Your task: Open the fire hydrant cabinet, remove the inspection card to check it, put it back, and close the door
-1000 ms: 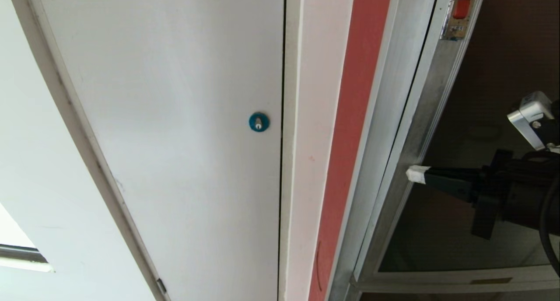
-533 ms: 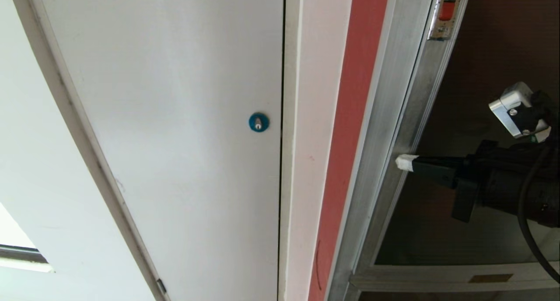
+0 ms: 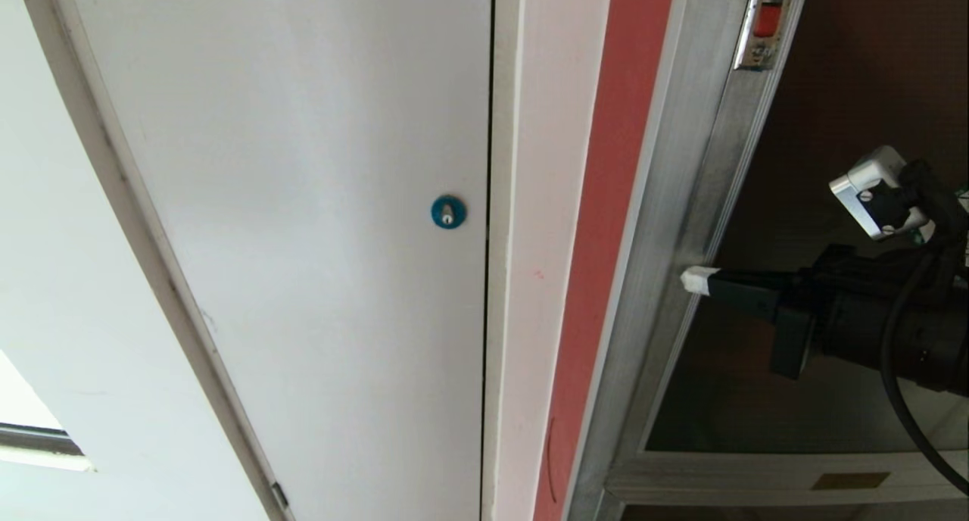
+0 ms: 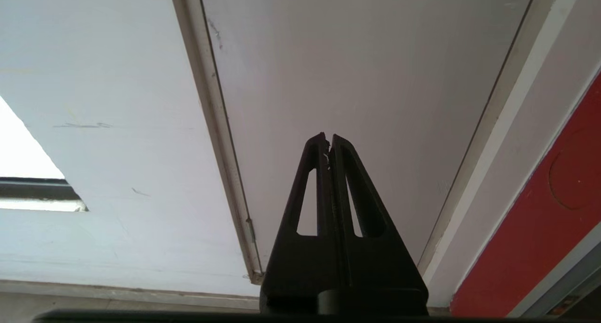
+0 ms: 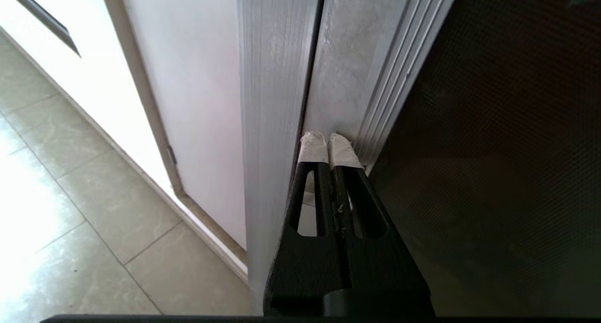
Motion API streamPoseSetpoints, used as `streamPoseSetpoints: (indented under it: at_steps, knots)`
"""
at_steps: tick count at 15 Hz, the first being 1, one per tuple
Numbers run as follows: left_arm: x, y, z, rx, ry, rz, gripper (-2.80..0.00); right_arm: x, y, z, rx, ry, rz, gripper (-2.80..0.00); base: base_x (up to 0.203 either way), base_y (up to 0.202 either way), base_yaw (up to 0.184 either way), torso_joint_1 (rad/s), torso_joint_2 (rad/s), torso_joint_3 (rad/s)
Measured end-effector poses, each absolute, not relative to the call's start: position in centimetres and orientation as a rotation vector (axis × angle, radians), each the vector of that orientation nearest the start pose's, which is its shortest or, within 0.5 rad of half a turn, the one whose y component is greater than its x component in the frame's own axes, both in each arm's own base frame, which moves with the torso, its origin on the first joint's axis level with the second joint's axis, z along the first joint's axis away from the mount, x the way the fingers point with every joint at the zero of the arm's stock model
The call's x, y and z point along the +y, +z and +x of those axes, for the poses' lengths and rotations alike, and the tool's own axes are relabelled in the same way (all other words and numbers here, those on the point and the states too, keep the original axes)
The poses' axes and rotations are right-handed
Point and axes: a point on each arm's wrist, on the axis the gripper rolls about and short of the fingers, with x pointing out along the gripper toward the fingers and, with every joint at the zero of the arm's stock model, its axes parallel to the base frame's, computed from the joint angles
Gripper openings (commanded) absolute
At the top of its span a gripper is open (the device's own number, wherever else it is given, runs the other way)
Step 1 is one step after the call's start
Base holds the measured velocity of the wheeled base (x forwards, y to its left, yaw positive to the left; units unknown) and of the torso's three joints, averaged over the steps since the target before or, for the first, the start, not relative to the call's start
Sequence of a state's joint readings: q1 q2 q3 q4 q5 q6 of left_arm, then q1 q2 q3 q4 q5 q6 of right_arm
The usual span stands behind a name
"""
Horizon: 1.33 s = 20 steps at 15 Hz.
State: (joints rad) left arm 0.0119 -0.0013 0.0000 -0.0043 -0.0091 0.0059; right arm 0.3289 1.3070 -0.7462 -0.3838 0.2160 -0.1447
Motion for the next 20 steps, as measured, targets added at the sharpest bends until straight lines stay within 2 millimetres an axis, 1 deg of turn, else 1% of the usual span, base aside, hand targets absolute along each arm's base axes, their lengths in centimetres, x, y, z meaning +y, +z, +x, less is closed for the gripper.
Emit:
streamPoseSetpoints:
  at_steps: [3, 6, 13, 16, 18, 20]
  knots:
    - [0.0, 7.6, -2.3, -0.005, 0.002, 0.006, -2.80, 7.2, 24.3, 19.7, 0.139, 0.545, -0.153, -2.80, 0.000, 0.000, 0.000, 0.000, 0.00, 0.000]
    - [0.0, 7.6, -2.3, -0.006, 0.003, 0.006, -2.80, 7.1, 24.5, 19.0, 0.129, 0.546, -0.151, -2.80, 0.000, 0.000, 0.000, 0.000, 0.00, 0.000]
    - [0.0, 7.6, -2.3, -0.006, 0.003, 0.006, -2.80, 7.5, 25.3, 15.7, 0.075, 0.631, -0.105, -2.80, 0.000, 0.000, 0.000, 0.000, 0.00, 0.000]
    - [0.0, 7.6, -2.3, -0.005, 0.003, 0.006, -2.80, 7.2, 25.5, 14.5, 0.052, 0.652, -0.080, -2.80, 0.000, 0.000, 0.000, 0.000, 0.00, 0.000]
    - [0.0, 7.6, -2.3, -0.005, 0.003, 0.006, -2.80, 7.0, 26.1, 13.7, 0.024, 0.676, -0.055, -2.80, 0.000, 0.000, 0.000, 0.000, 0.00, 0.000]
    - [0.0, 7.6, -2.3, -0.005, 0.003, 0.006, -2.80, 6.8, 27.2, 13.4, -0.019, 0.677, -0.041, -2.80, 0.000, 0.000, 0.000, 0.000, 0.00, 0.000]
